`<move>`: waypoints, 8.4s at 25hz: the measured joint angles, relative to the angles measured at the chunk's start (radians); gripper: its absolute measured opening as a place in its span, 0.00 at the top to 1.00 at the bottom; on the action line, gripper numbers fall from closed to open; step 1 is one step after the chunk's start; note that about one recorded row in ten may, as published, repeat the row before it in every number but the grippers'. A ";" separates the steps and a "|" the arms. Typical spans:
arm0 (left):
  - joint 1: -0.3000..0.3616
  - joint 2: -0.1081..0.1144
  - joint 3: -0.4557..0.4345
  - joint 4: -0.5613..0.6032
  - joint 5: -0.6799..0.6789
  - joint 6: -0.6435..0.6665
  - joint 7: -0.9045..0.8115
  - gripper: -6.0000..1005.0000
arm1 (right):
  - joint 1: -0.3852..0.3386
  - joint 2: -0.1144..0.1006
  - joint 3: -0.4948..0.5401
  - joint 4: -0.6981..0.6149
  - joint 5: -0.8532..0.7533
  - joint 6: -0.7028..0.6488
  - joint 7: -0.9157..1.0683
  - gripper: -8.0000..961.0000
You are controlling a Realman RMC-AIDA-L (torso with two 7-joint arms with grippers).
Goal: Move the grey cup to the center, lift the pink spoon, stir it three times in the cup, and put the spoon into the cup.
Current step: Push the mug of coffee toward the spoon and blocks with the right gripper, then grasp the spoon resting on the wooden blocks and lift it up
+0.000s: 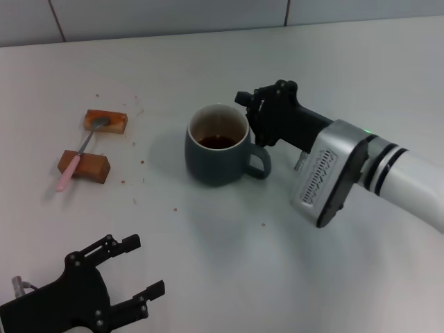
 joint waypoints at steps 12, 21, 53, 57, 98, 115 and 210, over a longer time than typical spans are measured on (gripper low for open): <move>0.001 0.000 0.001 -0.001 0.000 0.001 0.001 0.22 | 0.010 -0.003 0.044 0.054 0.002 0.010 0.008 0.98; 0.001 0.000 -0.003 0.001 0.000 0.000 0.001 0.22 | -0.192 -0.018 0.126 -0.144 -0.023 -0.248 0.456 0.98; -0.008 0.000 -0.003 0.000 -0.030 -0.002 0.002 0.23 | -0.509 -0.011 -0.205 -0.732 -0.536 -0.791 1.426 0.41; -0.010 0.000 -0.003 0.000 -0.030 -0.001 0.002 0.23 | -0.507 -0.009 -0.205 -0.729 -0.536 -0.792 1.423 0.30; -0.007 0.001 -0.041 0.000 -0.130 -0.001 -0.201 0.24 | -0.510 -0.007 -0.193 -0.701 -0.497 -0.769 1.293 0.25; 0.038 0.024 -0.261 -0.002 -0.286 -0.033 -1.239 0.24 | -0.497 -0.011 -0.191 -0.709 -0.486 -0.778 1.293 0.25; 0.029 -0.005 -0.314 -0.230 -0.283 -0.480 -1.413 0.52 | -0.480 -0.013 -0.190 -0.719 -0.483 -0.788 1.307 0.25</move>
